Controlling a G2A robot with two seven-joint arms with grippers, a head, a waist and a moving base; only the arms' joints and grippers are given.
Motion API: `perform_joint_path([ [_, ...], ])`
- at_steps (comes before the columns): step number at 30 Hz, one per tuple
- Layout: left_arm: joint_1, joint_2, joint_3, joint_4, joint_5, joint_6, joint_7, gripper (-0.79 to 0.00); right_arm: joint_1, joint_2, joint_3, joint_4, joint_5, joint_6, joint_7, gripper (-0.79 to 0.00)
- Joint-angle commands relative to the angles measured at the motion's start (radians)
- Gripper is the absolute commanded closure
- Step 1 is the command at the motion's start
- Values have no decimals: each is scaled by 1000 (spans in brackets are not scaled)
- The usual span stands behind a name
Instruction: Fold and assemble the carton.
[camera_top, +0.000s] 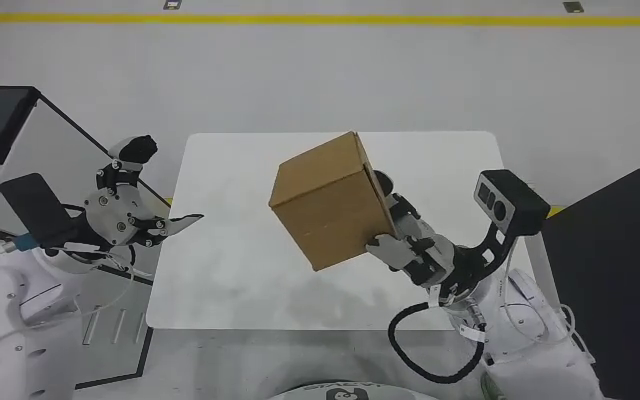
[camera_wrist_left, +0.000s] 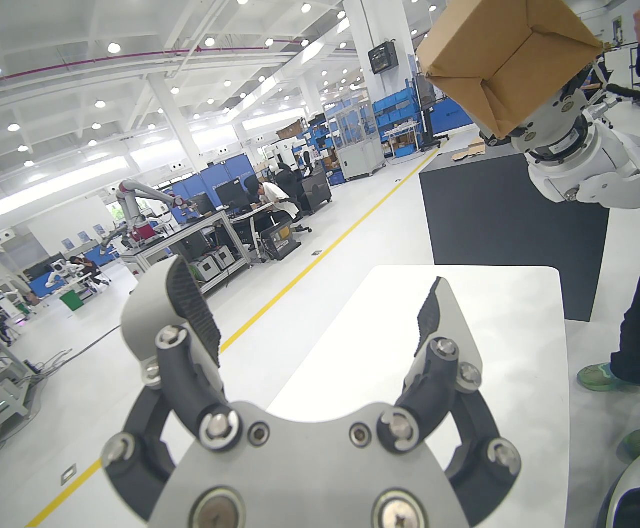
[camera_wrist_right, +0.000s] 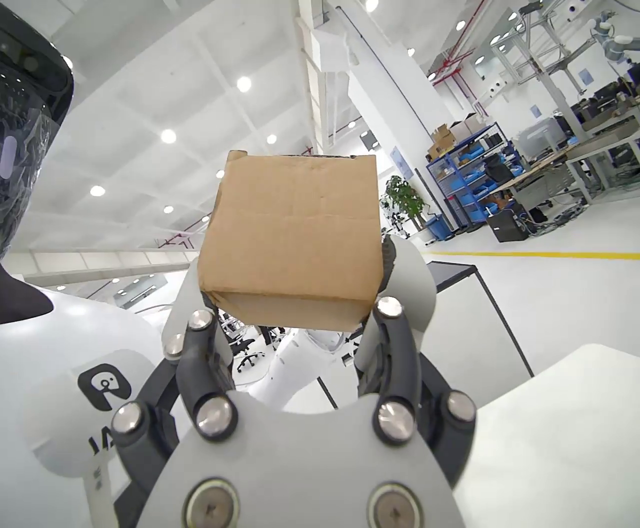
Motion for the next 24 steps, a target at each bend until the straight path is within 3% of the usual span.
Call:
perform_joint_path([
  [1,0,0,0,0,0,0,0,-785,0,0,-1,0,2,2,0,0],
  [8,0,0,0,0,0,0,0,-785,10,-1,14,0,-40,3,-9,0],
  [24,0,0,0,0,0,0,0,-785,7,-7,93,2,-225,-204,-59,0],
])
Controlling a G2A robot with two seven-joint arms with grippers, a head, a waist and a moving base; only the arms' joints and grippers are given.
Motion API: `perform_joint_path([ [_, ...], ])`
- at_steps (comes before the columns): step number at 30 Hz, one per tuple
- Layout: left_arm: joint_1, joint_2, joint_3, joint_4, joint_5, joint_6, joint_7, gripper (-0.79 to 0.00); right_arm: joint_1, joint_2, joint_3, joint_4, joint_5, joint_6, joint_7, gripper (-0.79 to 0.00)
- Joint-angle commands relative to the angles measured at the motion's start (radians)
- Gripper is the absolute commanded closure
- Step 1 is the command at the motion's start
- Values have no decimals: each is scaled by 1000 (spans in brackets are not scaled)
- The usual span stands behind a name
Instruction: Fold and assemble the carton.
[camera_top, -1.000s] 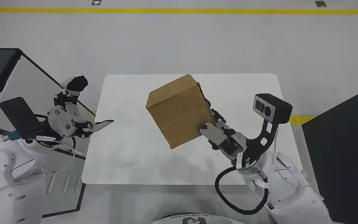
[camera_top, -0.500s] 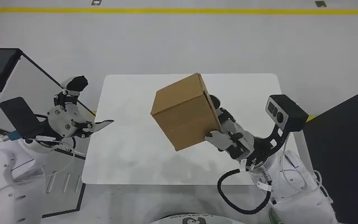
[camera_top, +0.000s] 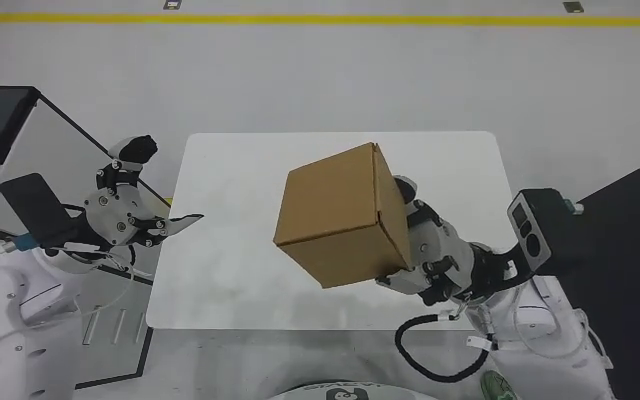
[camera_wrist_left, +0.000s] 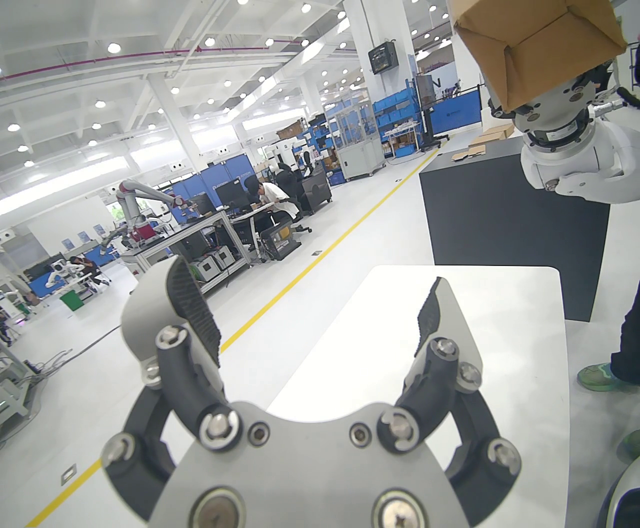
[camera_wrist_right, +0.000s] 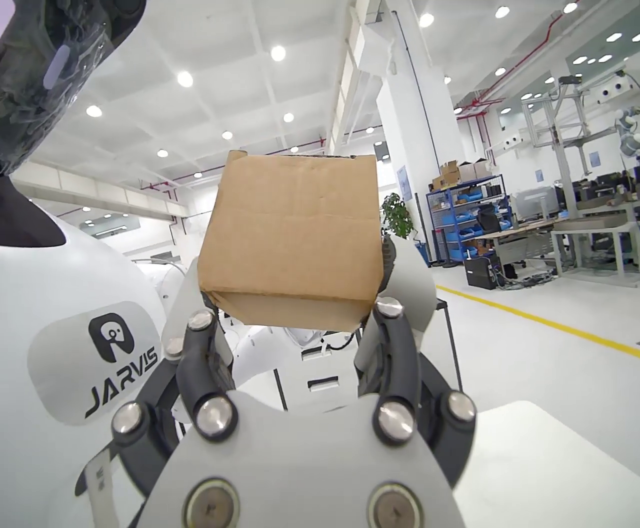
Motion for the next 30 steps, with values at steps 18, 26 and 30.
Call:
perform_joint_path([
  [18,0,0,0,0,0,0,0,-785,-62,10,163,-2,-150,106,125,0],
  [26,0,0,0,0,0,0,0,-785,-56,10,169,5,-156,112,127,0],
  [30,0,0,0,0,0,0,0,-785,-31,20,235,50,-147,50,220,0],
])
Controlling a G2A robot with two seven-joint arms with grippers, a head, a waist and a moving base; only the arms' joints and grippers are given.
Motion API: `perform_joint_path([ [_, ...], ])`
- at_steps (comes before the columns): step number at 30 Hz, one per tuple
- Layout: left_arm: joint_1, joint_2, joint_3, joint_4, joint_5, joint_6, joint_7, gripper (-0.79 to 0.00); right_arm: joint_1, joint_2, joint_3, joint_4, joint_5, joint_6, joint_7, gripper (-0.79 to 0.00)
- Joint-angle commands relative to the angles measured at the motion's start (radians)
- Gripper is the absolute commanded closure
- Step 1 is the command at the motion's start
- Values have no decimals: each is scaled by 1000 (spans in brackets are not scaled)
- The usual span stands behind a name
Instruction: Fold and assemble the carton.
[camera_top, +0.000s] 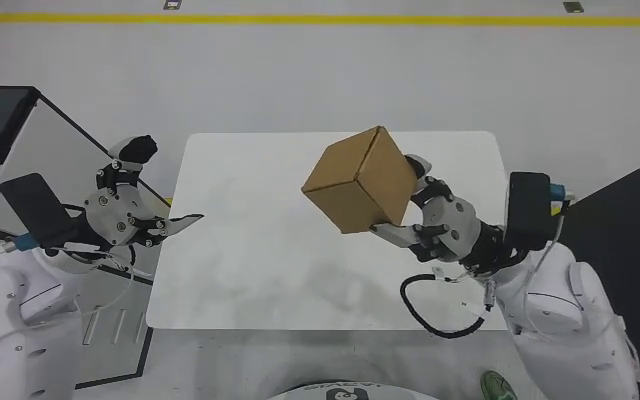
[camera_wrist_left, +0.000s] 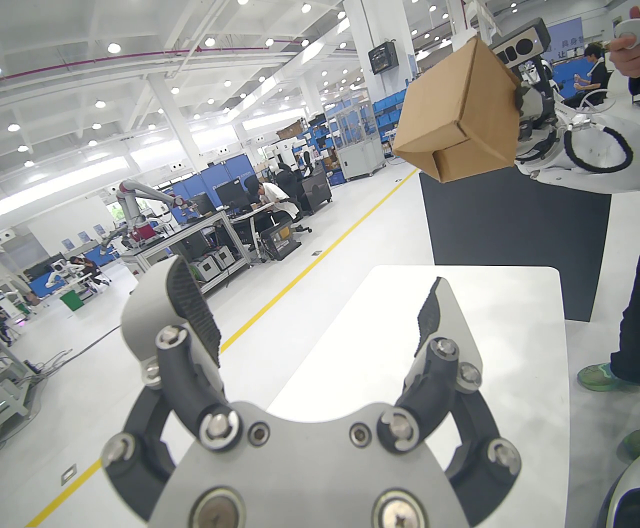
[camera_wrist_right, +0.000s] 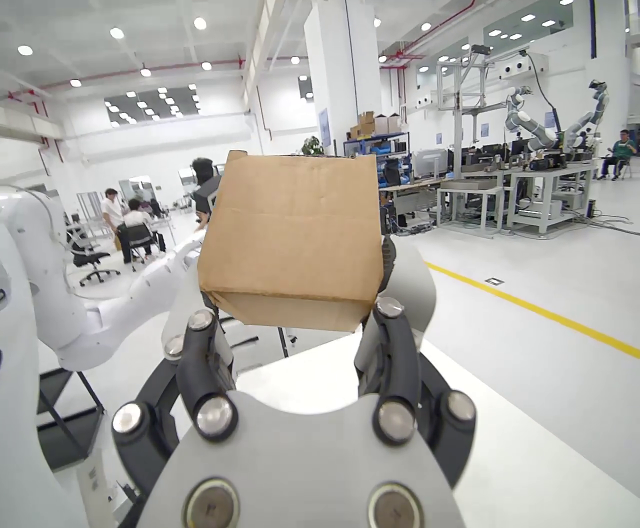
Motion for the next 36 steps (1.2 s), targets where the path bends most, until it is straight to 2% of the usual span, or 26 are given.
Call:
perform_joint_path([
  [1,0,0,0,0,0,0,0,-785,19,7,37,32,36,-49,67,0],
  [5,0,0,0,0,0,0,0,-785,86,22,88,122,138,-147,180,0],
  [10,0,0,0,0,0,0,0,-785,207,39,96,259,242,-270,299,0],
  [17,0,0,0,0,0,0,0,-785,430,60,4,465,393,-400,456,0],
  [21,0,0,0,0,0,0,0,-785,521,65,-52,529,434,-415,507,0],
  [33,0,0,0,0,0,0,0,-785,528,66,-57,532,446,-415,498,0],
  [36,0,0,0,0,0,0,0,-785,528,66,-80,528,397,-415,507,0],
])
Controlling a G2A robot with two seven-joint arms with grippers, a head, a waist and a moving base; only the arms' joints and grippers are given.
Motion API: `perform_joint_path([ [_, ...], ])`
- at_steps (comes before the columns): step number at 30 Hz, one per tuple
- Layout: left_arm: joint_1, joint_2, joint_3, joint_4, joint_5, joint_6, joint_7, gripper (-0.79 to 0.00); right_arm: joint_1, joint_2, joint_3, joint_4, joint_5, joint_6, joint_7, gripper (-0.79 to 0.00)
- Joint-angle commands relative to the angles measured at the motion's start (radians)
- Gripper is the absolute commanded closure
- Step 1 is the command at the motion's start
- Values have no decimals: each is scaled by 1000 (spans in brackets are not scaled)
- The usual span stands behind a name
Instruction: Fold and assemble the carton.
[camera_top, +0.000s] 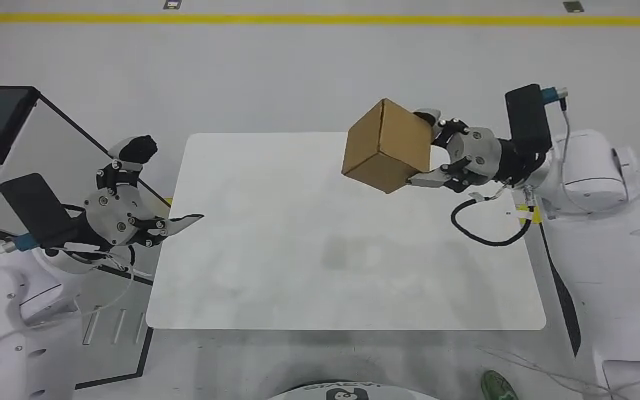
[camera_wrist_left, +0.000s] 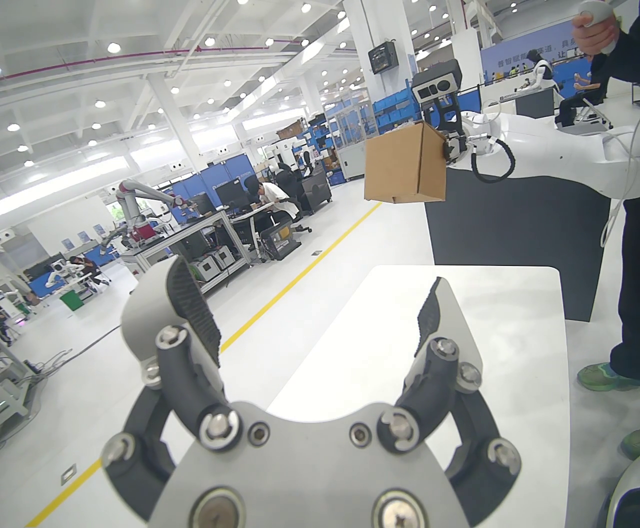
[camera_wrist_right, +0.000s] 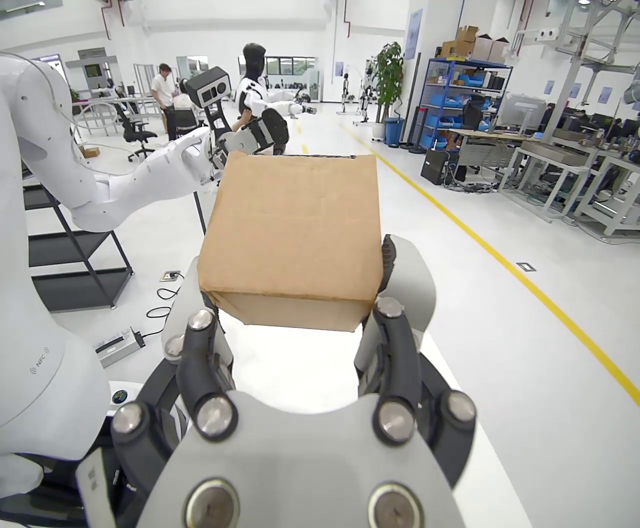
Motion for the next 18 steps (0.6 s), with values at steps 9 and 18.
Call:
perform_joint_path([
  [9,0,0,0,0,0,0,0,-785,33,8,-157,49,-194,-4,6,0],
  [18,0,0,0,0,0,0,0,-785,-18,7,-273,50,-441,-4,-240,0],
])
